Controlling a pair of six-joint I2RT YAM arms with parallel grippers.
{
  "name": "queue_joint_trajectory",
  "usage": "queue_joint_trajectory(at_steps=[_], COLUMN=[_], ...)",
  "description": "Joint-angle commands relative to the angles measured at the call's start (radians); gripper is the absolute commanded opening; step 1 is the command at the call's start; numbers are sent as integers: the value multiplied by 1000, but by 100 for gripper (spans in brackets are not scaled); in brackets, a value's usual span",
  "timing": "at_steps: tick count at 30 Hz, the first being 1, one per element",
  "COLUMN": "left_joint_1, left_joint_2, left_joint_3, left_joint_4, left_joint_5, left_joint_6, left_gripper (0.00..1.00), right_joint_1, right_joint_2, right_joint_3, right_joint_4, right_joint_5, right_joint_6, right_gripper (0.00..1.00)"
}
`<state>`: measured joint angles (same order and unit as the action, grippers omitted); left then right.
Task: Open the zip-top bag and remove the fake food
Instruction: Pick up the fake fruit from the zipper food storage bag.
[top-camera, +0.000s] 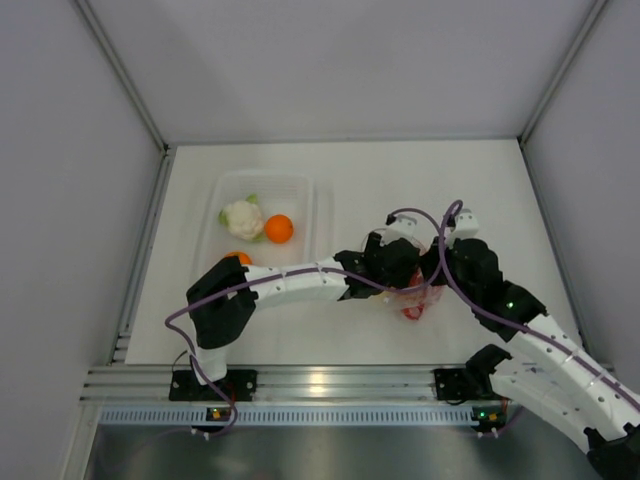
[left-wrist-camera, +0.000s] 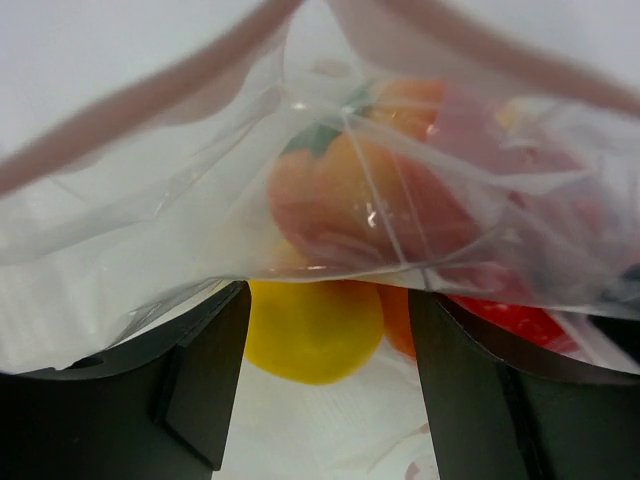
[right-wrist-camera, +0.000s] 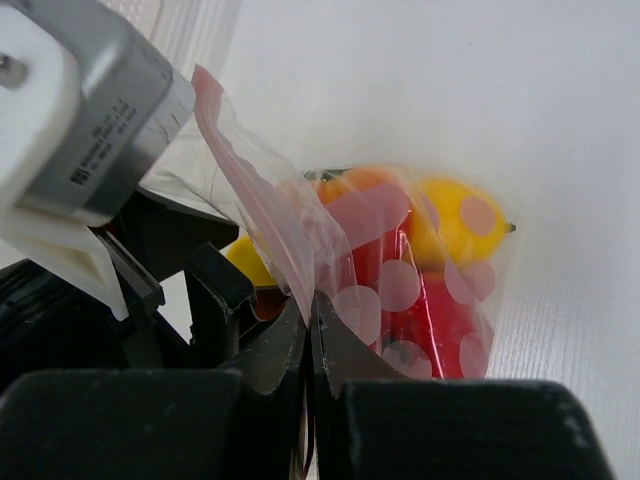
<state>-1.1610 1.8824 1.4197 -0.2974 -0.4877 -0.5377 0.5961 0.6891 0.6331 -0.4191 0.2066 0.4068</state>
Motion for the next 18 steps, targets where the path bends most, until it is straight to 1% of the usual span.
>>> queue_joint_trajectory(at_steps=[1, 7, 15, 18], left_joint_1=[4, 29, 44, 46], left_joint_2=[-25, 14, 73, 87], left_joint_3=[-53, -82, -76, -93], left_joint_4=[-32, -32, -31, -31], left_joint_5=[-9, 37, 118, 120], left_joint_6=[-2, -42, -84, -100], left_gripper=[70, 71, 82, 84], right_joint_1=[-19, -21, -21, -21], right_joint_2=[16, 32, 36, 35], right_joint_3=[11, 17, 11, 4], right_joint_4=[28, 45, 45, 51], right_joint_5=[-13, -29, -38, -41], right_joint_6=[-13, -5, 0, 3], right_gripper=[0, 0, 0, 0])
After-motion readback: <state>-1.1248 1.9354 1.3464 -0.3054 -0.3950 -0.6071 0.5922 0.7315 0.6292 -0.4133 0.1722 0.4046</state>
